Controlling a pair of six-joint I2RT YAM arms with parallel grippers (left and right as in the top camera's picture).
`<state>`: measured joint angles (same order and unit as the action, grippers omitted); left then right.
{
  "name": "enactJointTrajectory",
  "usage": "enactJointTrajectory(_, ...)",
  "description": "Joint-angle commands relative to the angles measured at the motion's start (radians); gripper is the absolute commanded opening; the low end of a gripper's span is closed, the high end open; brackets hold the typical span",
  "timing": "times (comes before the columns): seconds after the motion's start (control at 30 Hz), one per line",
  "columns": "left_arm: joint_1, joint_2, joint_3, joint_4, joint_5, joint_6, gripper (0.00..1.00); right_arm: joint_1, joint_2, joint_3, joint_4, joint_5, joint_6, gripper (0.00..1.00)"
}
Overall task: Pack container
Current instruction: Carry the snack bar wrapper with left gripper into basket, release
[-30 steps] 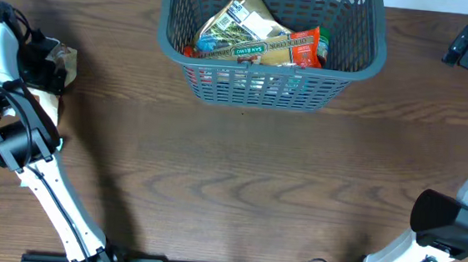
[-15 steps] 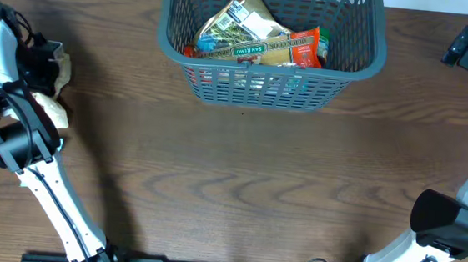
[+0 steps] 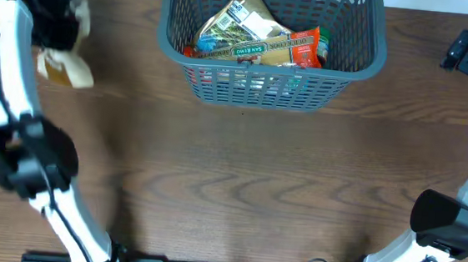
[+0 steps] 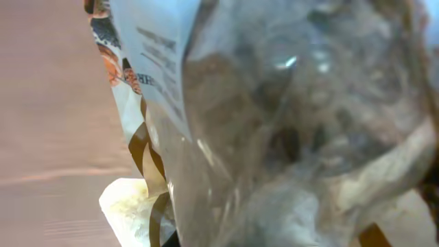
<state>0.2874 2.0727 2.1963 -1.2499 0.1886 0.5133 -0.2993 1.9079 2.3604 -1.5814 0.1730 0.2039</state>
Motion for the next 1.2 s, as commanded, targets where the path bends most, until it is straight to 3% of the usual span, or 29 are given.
enactJointTrajectory(0.0,-0.069,-0.162,0.019,0.009,0.033,-0.023,0.06,0.006,-0.012,-0.005,-0.004,0.002,-0.011,0.99)
enactJointTrajectory(0.07,-0.129,-0.231,0.019,0.022,0.045,0.037,0.06,0.006,-0.012,-0.005,-0.004,0.002,-0.011,0.99)
enactJointTrajectory(0.2,-0.307,-0.338,0.019,0.069,0.053,0.307,0.06,0.006,-0.012,-0.005,-0.004,0.002,-0.011,0.99)
enactJointTrajectory(0.47,-0.577,-0.346,0.018,0.445,-0.043,0.585,0.06,0.006,-0.012,-0.005,-0.005,-0.035,-0.027,0.99)
enactJointTrajectory(0.57,-0.628,-0.288,0.018,0.606,-0.043,0.594,0.06,0.006,-0.012,-0.005,-0.005,-0.035,-0.030,0.99)
enactJointTrajectory(0.7,-0.658,-0.185,0.018,0.689,-0.039,0.596,0.06,0.006,-0.012,-0.005,-0.005,-0.035,-0.030,0.99)
enactJointTrajectory(1.17,-0.660,0.150,0.018,0.561,-0.040,0.612,0.06,0.005,-0.012,-0.005,-0.013,-0.066,-0.045,0.99)
